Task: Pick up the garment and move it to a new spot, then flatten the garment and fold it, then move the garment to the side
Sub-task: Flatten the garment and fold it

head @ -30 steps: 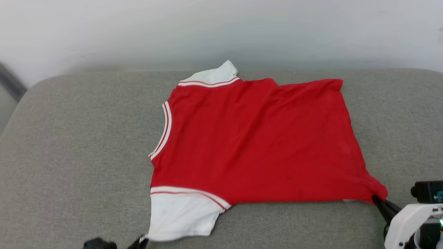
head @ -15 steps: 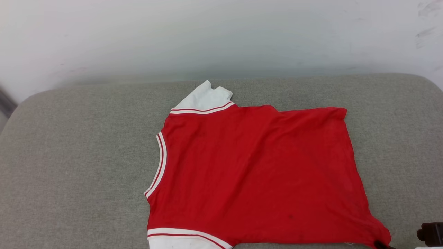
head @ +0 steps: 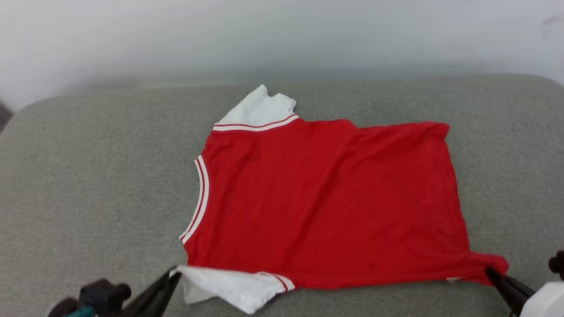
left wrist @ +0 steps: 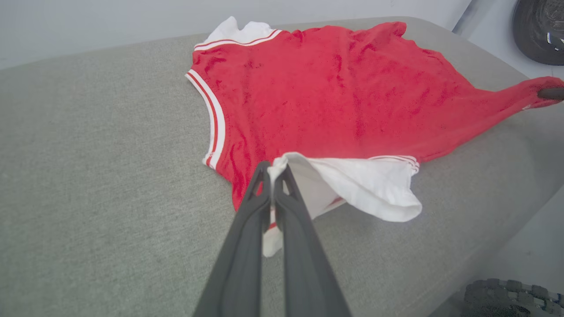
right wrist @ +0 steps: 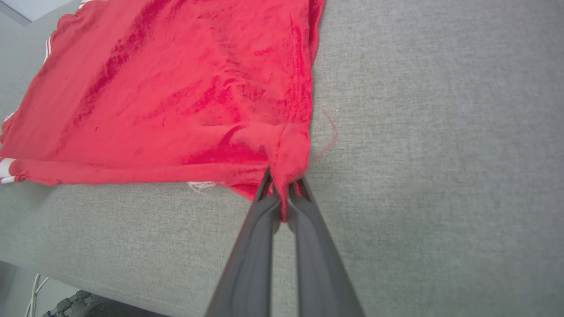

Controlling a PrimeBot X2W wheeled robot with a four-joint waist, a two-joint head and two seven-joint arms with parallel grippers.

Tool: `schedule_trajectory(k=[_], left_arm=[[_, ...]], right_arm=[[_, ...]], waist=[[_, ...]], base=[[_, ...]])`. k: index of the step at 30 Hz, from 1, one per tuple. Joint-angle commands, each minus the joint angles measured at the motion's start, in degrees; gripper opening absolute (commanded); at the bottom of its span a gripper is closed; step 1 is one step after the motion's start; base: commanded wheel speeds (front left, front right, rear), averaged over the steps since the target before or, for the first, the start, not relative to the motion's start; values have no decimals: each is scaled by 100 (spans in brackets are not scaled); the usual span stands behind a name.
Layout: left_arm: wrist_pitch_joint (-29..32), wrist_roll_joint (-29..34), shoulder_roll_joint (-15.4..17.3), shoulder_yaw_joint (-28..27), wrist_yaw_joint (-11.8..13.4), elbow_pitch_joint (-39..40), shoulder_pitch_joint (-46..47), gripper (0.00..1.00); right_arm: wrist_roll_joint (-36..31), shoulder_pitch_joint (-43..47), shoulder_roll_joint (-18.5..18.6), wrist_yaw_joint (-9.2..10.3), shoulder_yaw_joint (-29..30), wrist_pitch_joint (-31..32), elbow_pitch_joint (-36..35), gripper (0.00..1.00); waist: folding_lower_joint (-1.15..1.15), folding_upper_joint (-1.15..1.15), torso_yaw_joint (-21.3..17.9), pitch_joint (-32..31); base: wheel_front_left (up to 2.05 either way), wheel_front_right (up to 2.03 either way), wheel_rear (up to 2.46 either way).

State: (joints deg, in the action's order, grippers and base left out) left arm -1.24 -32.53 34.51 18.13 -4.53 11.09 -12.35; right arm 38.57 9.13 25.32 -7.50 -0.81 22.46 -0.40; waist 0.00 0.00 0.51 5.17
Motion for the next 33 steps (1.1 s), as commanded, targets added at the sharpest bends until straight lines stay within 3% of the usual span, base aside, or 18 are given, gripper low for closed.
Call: schedule_trajectory(k=[1, 13, 26, 27, 28, 29, 30, 33], left_arm=[[-6, 42, 24, -37, -28, -3, 266, 0], [80, 268, -224, 65, -119, -970, 2258, 0], [-261, 563, -624, 463, -190, -2443, 3336, 0], [-299, 573, -671, 498, -195, -2545, 3375, 31], [-332, 592, -713, 533, -195, -2639, 3406, 78], [-353, 603, -749, 558, -195, -2735, 3428, 100], [-383, 616, -781, 575, -180, -2820, 3448, 100], [-482, 549, -896, 550, -85, -3008, 3393, 100]], right_arm=[[-65, -163, 8, 3, -12, 50, -68, 0], [-446, -1450, -73, 3, -5, 306, 232, 0], [-745, -2327, -49, 3, -510, 137, 1108, 0], [-757, -2351, -47, 4, -550, 99, 1173, 0], [-765, -2364, -53, 4, -591, 95, 1241, 0], [-835, -2385, -45, 4, -607, 24, 1297, 16], [-870, -2408, -58, 6, -610, -44, 1340, 100], [-1012, -2420, -92, 6, -622, -135, 1455, 100]], waist=[[0, 0, 8, 176], [0, 0, 30, 1290], [0, 0, 81, 1664], [0, 0, 86, 1658], [0, 0, 89, 1646], [0, 0, 90, 1624], [0, 0, 89, 1592], [0, 0, 87, 1451]], base=[[0, 0, 0], [0, 0, 0], [0, 0, 0], [0, 0, 0], [0, 0, 0], [0, 0, 0], [0, 0, 0], [0, 0, 0]])
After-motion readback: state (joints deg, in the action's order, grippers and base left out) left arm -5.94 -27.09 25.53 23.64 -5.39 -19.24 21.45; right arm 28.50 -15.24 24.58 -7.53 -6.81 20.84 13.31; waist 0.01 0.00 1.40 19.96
